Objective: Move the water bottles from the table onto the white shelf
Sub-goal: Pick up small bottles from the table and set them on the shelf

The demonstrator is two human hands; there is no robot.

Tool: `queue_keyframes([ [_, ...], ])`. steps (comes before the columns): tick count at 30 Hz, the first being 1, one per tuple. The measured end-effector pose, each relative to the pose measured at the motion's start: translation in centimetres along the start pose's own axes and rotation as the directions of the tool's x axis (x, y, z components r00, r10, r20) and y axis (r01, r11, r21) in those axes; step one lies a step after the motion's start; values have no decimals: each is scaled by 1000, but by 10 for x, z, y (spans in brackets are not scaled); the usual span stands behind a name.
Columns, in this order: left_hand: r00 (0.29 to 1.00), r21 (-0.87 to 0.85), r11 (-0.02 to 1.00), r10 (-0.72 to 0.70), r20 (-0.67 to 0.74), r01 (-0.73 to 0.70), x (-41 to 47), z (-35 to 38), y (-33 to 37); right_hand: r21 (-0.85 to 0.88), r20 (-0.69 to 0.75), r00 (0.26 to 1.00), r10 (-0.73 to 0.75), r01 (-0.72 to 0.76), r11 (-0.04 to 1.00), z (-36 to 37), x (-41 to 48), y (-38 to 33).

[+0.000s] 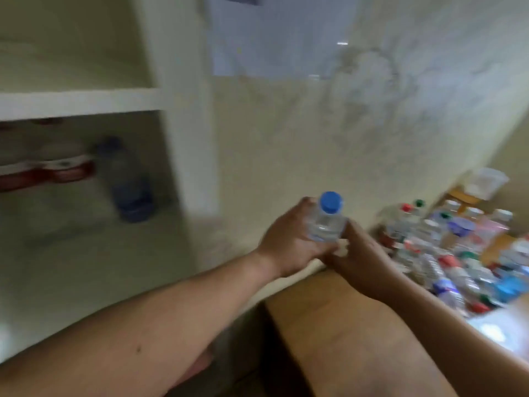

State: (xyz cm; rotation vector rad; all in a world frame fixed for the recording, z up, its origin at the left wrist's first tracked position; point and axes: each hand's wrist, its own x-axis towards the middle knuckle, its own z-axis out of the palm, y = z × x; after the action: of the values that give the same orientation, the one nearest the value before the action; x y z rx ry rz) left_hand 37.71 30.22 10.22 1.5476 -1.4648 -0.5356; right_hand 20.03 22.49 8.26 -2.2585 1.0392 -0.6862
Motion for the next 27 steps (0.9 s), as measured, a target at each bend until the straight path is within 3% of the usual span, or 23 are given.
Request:
queue_keyframes([
  [6, 994, 223, 975, 40, -100, -17, -105, -129, -24, 198, 42, 970, -240, 227, 953, 112, -15, -114],
  [9, 970, 205, 979, 36, -242, 15, -165, -181, -47, 311, 37, 948, -316, 289, 905, 174, -22, -159],
  [14, 893, 175, 951, -161, -420, 254, -222, -241, -91, 222, 110, 922, -370, 340, 914, 249, -12, -226],
  [18, 789, -34, 927, -338, -513, 375, -223, -267, -123, 190, 199, 937, -287, 250, 949, 295, 12, -274],
  [21, 698, -111, 896, -408, -588, 430, -210, -281, -153, 260, 283, 921, -269, 196, 945, 326, 33, -290],
  [27, 727, 146, 809, -413, -549, 570, -179, -297, -210, 299, 381, 900, -213, 97, 949, 373, 61, -275],
])
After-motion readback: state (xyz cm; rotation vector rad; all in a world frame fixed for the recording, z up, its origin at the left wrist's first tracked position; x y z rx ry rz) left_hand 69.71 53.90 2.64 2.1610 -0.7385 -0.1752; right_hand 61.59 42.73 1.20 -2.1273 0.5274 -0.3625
